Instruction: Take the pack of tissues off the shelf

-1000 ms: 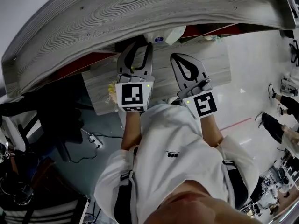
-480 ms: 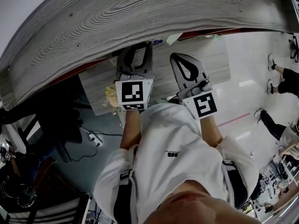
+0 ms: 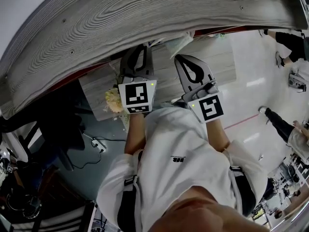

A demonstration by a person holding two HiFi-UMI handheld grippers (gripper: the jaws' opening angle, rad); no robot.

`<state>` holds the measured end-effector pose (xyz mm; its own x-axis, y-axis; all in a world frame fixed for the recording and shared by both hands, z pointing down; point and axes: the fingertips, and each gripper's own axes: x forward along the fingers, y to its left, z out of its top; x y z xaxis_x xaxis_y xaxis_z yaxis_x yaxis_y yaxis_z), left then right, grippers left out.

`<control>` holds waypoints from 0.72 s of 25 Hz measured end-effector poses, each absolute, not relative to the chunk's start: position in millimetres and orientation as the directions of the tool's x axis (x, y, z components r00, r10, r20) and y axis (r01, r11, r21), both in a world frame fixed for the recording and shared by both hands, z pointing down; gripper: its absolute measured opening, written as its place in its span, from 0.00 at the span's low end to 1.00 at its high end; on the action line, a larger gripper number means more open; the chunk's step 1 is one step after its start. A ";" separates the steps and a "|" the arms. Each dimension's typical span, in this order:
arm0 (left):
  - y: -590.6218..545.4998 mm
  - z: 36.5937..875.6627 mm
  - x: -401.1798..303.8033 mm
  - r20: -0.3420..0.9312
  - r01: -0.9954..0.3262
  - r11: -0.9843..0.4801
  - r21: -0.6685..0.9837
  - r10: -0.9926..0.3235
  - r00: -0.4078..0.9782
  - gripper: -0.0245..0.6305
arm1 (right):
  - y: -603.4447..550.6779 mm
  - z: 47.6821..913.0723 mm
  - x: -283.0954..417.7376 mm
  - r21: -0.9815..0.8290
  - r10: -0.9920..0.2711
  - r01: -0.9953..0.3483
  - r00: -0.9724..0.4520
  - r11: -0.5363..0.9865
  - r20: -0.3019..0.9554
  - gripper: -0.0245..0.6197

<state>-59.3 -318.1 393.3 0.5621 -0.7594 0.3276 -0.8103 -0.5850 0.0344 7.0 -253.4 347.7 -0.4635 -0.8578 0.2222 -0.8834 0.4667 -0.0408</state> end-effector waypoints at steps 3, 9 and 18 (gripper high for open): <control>-314.6 391.7 -59.4 0.323 -0.812 -0.581 0.047 -0.761 0.563 0.09 | -251.5 346.8 8.9 -0.041 -0.860 -0.884 -0.462 0.465 0.215 0.08; -303.2 385.3 -59.4 0.314 -0.823 -0.563 0.071 -0.771 0.555 0.08 | -242.4 343.2 13.1 -0.044 -0.856 -0.878 -0.474 0.476 0.204 0.08; -277.9 380.9 -53.1 0.312 -0.851 -0.521 0.071 -0.798 0.515 0.08 | -218.9 338.0 27.4 -0.042 -0.840 -0.860 -0.506 0.508 0.196 0.08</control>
